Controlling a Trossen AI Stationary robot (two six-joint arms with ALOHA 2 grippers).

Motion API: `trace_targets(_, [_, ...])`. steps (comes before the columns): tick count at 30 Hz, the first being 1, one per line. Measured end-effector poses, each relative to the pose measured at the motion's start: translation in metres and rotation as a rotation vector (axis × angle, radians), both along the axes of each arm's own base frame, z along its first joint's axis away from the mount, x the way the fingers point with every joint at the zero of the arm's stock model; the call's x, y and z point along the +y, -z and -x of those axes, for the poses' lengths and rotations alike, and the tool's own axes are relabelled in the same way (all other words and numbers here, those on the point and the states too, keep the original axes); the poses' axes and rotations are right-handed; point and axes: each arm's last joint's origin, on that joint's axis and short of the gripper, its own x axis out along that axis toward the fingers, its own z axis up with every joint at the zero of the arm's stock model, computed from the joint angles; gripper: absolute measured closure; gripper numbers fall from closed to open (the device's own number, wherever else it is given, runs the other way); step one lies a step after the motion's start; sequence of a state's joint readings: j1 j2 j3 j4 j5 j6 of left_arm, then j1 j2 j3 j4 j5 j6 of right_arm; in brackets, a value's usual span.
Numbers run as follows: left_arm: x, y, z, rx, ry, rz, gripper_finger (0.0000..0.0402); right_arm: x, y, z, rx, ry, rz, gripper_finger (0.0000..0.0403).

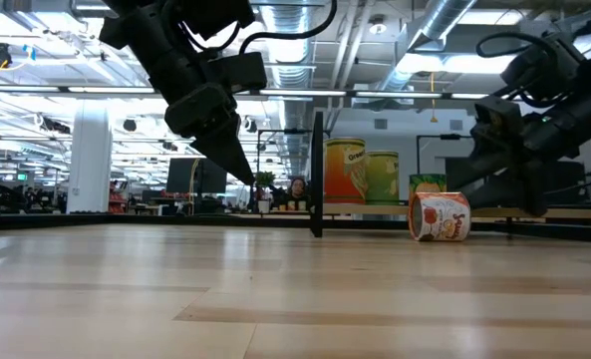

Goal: Pick and place cans onto a shelf
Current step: Put the canned saucy meatballs on the shelf

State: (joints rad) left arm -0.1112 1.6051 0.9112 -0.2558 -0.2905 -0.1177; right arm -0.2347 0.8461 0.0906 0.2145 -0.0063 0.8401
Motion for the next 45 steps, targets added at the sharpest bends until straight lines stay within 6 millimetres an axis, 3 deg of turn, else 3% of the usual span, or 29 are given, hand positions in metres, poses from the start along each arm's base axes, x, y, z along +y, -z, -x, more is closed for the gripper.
trace_targets(9, [0.0,0.0,0.0,0.0,0.0,-0.001,0.0401,0.006,0.005,-0.01,-0.01,-0.043,-0.01,0.0211])
trace_targets(23, [0.0,0.0,0.0,0.001,0.0,-0.001,0.0401,0.008,0.007,-0.015,-0.023,-0.053,-0.004,0.0297])
trace_targets(35, [0.0,0.0,0.0,0.001,0.0,0.0,0.0401,0.008,0.006,-0.015,-0.032,-0.06,-0.004,0.0345])
trace_targets(45, [0.0,0.001,0.001,0.017,-0.001,-0.001,0.0401,0.022,-0.002,-0.02,-0.113,-0.153,0.018,0.0395])
